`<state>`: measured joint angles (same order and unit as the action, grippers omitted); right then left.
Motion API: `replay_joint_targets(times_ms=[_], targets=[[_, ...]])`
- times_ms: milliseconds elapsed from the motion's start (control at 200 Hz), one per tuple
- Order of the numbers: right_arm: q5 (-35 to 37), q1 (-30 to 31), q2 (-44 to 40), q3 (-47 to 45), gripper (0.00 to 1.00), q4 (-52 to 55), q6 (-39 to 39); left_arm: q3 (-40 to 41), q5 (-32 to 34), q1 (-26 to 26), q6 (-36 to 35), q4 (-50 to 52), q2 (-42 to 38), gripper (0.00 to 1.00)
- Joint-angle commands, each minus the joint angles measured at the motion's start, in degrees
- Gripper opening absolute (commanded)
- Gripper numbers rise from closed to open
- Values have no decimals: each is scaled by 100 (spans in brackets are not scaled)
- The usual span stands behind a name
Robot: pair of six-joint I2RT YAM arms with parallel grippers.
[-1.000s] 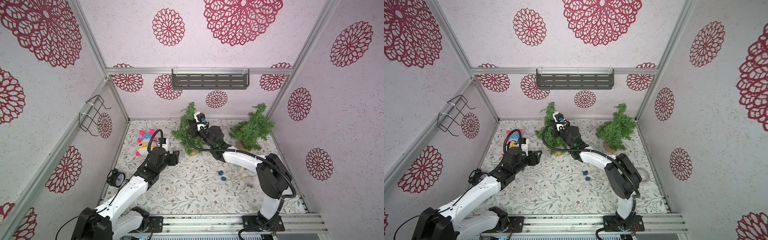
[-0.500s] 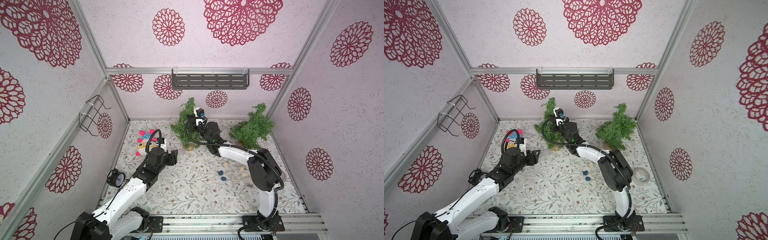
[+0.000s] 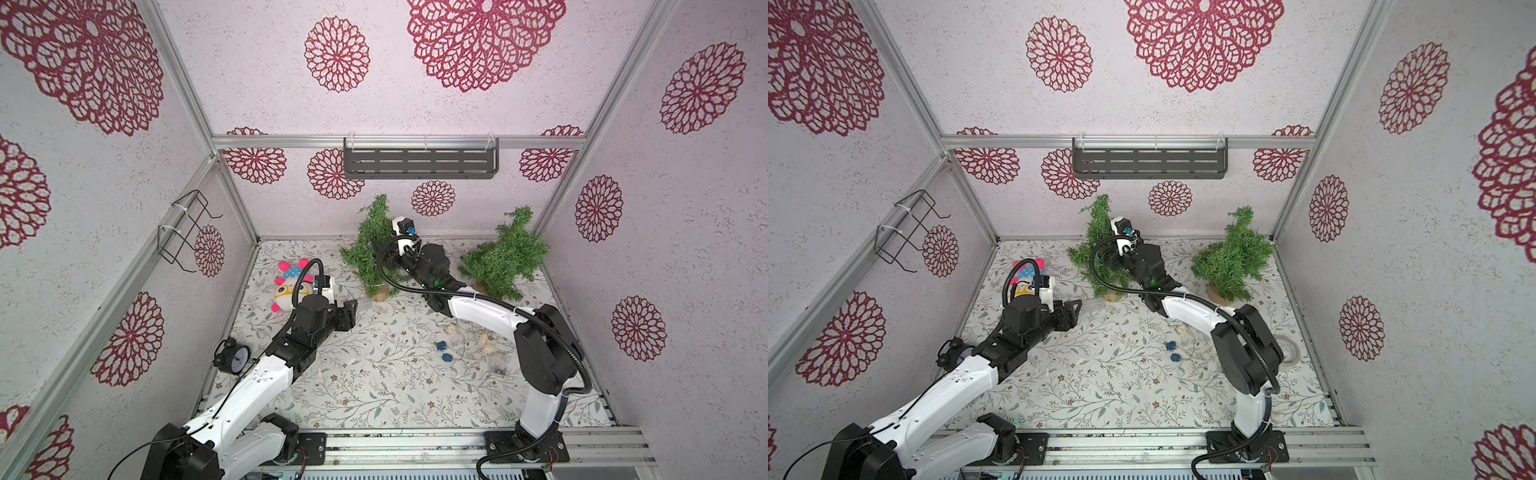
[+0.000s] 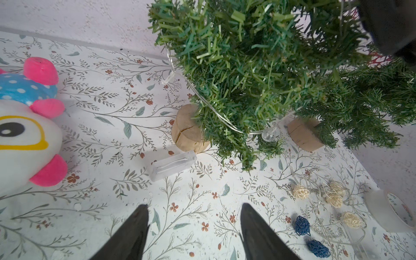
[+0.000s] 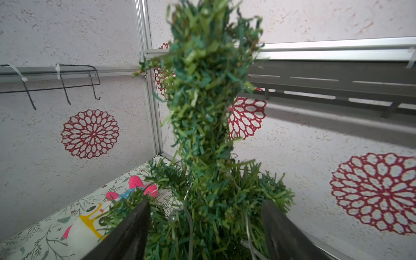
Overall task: Wrap string light around the christmas tree
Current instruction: Move the christmas tree to the center of the board, then pick up the light string from the center of the board.
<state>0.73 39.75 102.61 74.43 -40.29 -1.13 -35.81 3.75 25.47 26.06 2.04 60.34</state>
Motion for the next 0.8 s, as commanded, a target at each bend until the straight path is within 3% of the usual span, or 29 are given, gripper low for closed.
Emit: replay_joint_targets(times_ms=[0,175,345,445,570,645,796], targets=[[-68,-113,-650,-282,82,-125,-181,-92,100,124,-189,20,-173,67],[-29,-156,-1594,-1195,83,149,-452,-92,543,547,-364,247,-348,68],[609,-169,-2777,-2342,81,1096,-1635,-332,1035,1325,-520,647,-218,68],[1477,-184,-3563,-2841,78,2425,-2464,-462,1435,1874,-594,661,56,68],[2368,-354,-3995,-2854,74,4931,-3180,-796,1627,2235,-664,527,675,68],[2025,-588,-4051,-3006,73,5663,-3408,-866,1667,2252,-665,254,918,69],[1430,-528,-4095,-3401,70,5982,-4041,-952,1793,2248,-548,-215,1124,70]])
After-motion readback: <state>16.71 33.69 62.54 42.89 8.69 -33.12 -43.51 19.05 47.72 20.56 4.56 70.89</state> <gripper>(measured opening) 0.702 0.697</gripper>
